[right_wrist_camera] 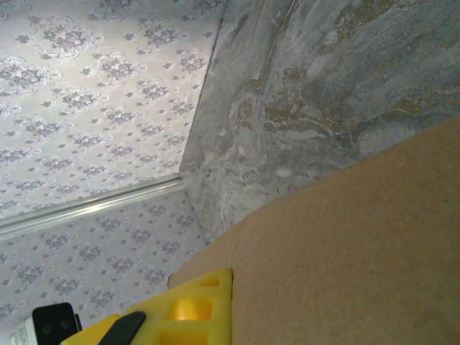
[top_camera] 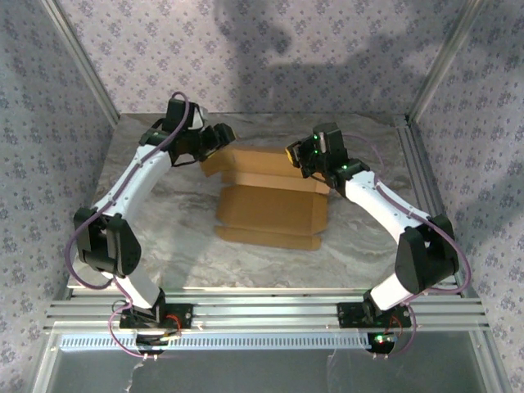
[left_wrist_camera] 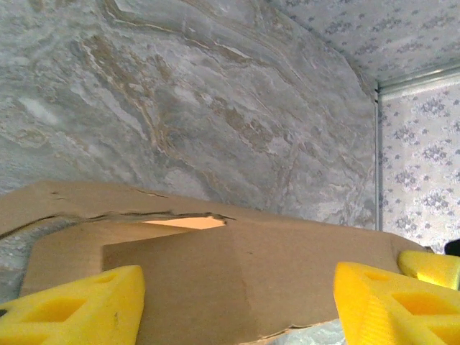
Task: Fold the paper box
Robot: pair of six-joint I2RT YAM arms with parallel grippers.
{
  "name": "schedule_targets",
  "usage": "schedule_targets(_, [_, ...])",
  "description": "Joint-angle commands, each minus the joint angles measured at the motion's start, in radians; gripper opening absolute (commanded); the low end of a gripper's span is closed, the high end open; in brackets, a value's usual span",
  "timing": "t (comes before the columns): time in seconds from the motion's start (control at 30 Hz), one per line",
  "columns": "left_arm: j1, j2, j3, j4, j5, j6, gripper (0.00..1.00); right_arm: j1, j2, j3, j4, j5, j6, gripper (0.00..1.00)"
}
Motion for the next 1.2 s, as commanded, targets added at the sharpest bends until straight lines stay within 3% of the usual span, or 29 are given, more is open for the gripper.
schedule_targets(0.0, [-0.015, -0.011, 0.026, 0.010, -0.002, -0.003, 0.69, -0.007, 0.006, -0.003, 0.029, -0.020, -0.014, 0.00])
schedule_targets(0.23, [-0.034, -0.011, 0.002, 0.029, -0.006, -0.025, 0.66, -0.009, 0.005, -0.003, 0.031, -0.024, -0.011, 0.00])
schedule_targets(0.57, [-0.047, -0.057, -0.074, 0.080, -0.025, -0.124, 0.51, -0.009, 0.008, -0.003, 0.048, -0.030, -0.010, 0.00])
schedule_targets(0.9, [-0.045, -0.057, -0.092, 0.089, -0.048, -0.178, 0.25, -0.009, 0.006, -0.044, 0.057, -0.038, -0.011, 0.00])
schedule_targets(1.1, [-0.033, -0.053, -0.122, 0.121, -0.033, -0.224, 0.24, -0.014, 0.006, -0.058, 0.076, -0.051, -0.009, 0.00])
schedule_targets(1.17, [-0.028, -0.053, -0.138, 0.150, -0.014, -0.250, 0.30, -0.014, 0.007, -0.063, 0.083, -0.055, -0.011, 0.00])
